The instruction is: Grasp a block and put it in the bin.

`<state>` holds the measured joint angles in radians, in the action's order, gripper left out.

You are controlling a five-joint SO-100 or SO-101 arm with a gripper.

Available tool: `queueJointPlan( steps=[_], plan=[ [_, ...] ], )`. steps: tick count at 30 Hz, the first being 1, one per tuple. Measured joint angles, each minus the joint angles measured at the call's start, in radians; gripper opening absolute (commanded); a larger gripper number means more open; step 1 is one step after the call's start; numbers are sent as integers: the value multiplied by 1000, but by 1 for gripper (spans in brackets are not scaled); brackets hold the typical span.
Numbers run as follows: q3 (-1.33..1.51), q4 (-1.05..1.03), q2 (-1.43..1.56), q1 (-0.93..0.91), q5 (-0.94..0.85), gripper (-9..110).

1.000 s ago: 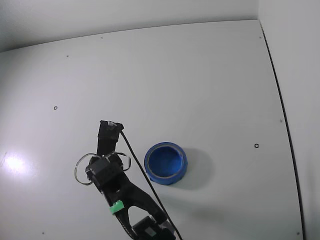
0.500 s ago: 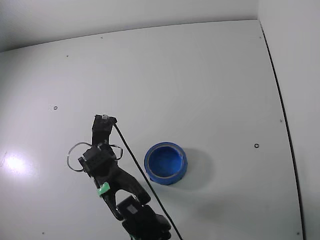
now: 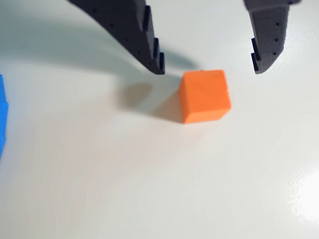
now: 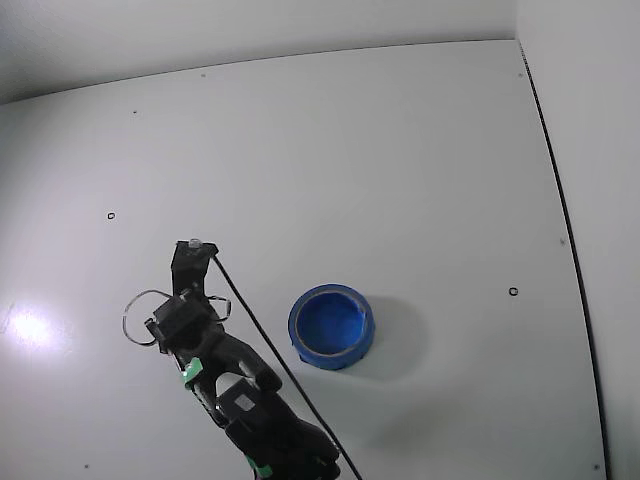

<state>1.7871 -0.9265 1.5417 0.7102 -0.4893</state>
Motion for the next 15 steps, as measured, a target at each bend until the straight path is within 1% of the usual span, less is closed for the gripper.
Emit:
queueJointPlan(
  steps=[6,15],
  plan=[
    [-28,0,-17,38,0,26],
    [-28,0,-17,38,-9,26]
  ],
)
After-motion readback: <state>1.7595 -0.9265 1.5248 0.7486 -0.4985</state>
